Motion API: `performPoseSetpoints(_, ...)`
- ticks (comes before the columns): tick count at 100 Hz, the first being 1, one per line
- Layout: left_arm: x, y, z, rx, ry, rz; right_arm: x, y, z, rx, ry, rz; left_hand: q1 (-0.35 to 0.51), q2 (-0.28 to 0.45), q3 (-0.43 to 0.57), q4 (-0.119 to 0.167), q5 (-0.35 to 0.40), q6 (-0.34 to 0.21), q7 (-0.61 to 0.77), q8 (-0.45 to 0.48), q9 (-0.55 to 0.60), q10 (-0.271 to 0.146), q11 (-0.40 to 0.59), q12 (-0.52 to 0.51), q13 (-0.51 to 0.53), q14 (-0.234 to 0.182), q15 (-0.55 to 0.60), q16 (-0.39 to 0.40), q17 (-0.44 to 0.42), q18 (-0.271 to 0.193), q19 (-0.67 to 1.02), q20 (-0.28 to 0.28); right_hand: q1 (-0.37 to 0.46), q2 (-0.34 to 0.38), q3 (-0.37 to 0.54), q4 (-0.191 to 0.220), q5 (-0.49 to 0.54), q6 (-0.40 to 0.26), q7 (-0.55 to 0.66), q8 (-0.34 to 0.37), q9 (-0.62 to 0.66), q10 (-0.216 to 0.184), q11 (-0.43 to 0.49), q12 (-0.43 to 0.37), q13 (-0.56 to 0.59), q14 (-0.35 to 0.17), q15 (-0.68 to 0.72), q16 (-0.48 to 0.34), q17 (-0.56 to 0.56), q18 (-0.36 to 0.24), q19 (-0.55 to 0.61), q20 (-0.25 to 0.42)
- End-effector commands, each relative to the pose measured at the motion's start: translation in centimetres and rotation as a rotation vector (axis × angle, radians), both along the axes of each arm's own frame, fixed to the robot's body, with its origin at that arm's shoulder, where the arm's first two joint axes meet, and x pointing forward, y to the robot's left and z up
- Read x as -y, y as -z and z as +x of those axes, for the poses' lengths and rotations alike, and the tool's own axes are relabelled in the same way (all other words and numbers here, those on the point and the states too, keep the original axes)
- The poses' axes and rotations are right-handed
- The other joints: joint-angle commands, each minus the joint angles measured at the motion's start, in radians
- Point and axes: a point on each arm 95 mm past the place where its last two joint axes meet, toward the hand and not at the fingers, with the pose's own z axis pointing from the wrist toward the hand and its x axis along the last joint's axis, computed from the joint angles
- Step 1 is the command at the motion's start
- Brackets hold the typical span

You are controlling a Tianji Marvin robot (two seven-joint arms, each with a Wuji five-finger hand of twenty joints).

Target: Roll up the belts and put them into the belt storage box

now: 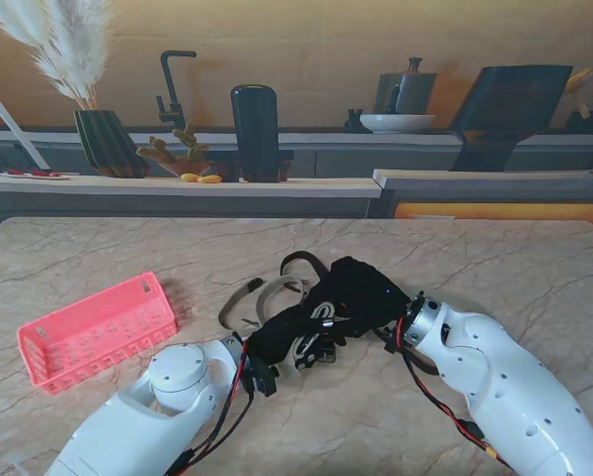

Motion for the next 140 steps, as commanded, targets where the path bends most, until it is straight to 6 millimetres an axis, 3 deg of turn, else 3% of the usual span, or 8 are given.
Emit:
performPoseSetpoints(1,0.4,-0.6,-0.1,0.014,-0.01,-0.02,-0.8,0.6,-0.3,-0.023,-0.028,-0.018,-0.01,-0.042,-0.001,0.0,-0.031,-0.033,-0.025,-0.009,-0.015,-0.011,0.007,-0.002,0.038,-0.064,0.096,0.047,0.04,-0.028,0.159,0.034,0.029,0.018,0.006,-0.038,0.136,-0.106,0.149,-0.003,0.117,-0.059,0.058,0.048,0.032,-0.027,0.026,0.019,0.005,-0.003,0.002,0.01)
performPoseSetpoints(21,0.2,-0.9,-0.3,0.045,-0.022,-0.011,-1.2,1.1,-0.2,-0.044,-0.008,-0.026,0.038,-0.015,-0.016,0.007,-0.03,-0.036,-0.023,-0.01,-0.027,-0.016,-0.002,0.002,-0.04,0.005,0.036,0.038,-0.039,0.043,0.08,0.019,0.061,-0.021,0.068,-0.049,0.263,-0.039,0.211,-0.099,0.291,-0.012,0.104,0.032,0.118,-0.026,0.089,0.047,0.03,0.01,0.024,-0.001)
performPoseSetpoints(42,-0.3,-0.9,-0.2,0.082,-0.017,0.013,-0.4,0.1,-0.1,0.079,0.059,-0.035,0.072,0.029,-0.09,0.018,-0.044,-0.051,-0.085,-0.005,-0.125,-0.028,-0.139,-0.055,-0.46,0.176,-0.565,-0.12,-0.63,0.185,-0.601,0.097,0.068,-0.033,0.1,-0.054,0.276,-0.005,0.226,-0.116,0.29,0.001,0.126,0.019,0.12,-0.02,0.128,0.064,0.028,0.024,0.033,-0.008)
performPoseSetpoints(55,-0.4,-0.8,-0.2,0.092,-0.061,0.037,0.7,-1.4,-0.1,0.199,0.137,-0.017,0.057,0.05,-0.12,0.016,-0.041,-0.056,-0.098,-0.006,-0.143,-0.03,-0.172,-0.066,-0.521,0.204,-0.618,-0.144,-0.72,0.2,-0.636,0.118,0.07,-0.029,0.1,-0.051,0.268,0.004,0.229,-0.118,0.278,-0.001,0.144,0.014,0.105,-0.016,0.159,0.075,0.021,0.028,0.039,-0.013)
performPoseSetpoints(111,-1.0,-2.0,-0.4,0.188,-0.218,0.124,6.5,-6.1,-1.8,0.461,0.442,0.057,0.156,0.074,-0.063,0.029,0.015,-0.058,-0.015,0.054,-0.067,-0.046,-0.052,0.019,-0.436,0.191,-0.495,-0.11,-0.621,0.172,-0.536,0.111,0.083,-0.025,0.087,-0.032,0.258,0.029,0.23,-0.12,0.263,0.009,0.172,0.005,0.077,0.004,0.175,0.069,-0.007,0.038,0.054,-0.022)
performPoseSetpoints(125,-0.5,-2.4,-0.8,0.169,-0.209,0.1,7.2,-6.8,-2.3,0.498,0.452,0.055,0.218,0.032,-0.1,-0.008,0.029,-0.05,0.017,0.063,0.016,-0.056,-0.024,0.262,-0.35,0.176,-0.308,-0.027,-0.543,0.168,-0.373,0.155,0.083,-0.022,0.083,-0.03,0.255,0.029,0.229,-0.119,0.261,0.008,0.176,0.002,0.073,0.003,0.176,0.067,-0.01,0.037,0.057,-0.025)
performPoseSetpoints(132,-0.3,-2.5,-1.0,0.16,-0.203,0.092,7.3,-6.8,-2.4,0.505,0.454,0.054,0.173,0.021,-0.088,-0.01,0.039,-0.039,0.023,0.061,0.043,-0.059,0.053,0.303,-0.267,0.129,-0.141,0.036,-0.471,0.171,-0.221,0.213,0.083,-0.02,0.082,-0.028,0.253,0.029,0.228,-0.118,0.259,0.006,0.177,0.001,0.071,0.005,0.176,0.066,-0.014,0.037,0.057,-0.027)
performPoseSetpoints(140,0.1,-2.4,-1.1,0.167,-0.186,0.098,7.0,-6.5,-2.3,0.502,0.457,0.071,0.053,0.026,-0.031,0.009,0.044,-0.029,0.029,0.057,0.039,-0.067,0.177,0.253,-0.147,-0.037,0.121,0.118,-0.324,0.107,0.011,0.233,0.083,-0.014,0.079,-0.026,0.248,0.03,0.227,-0.117,0.255,0.006,0.178,0.0,0.066,0.007,0.177,0.065,-0.018,0.038,0.057,-0.029)
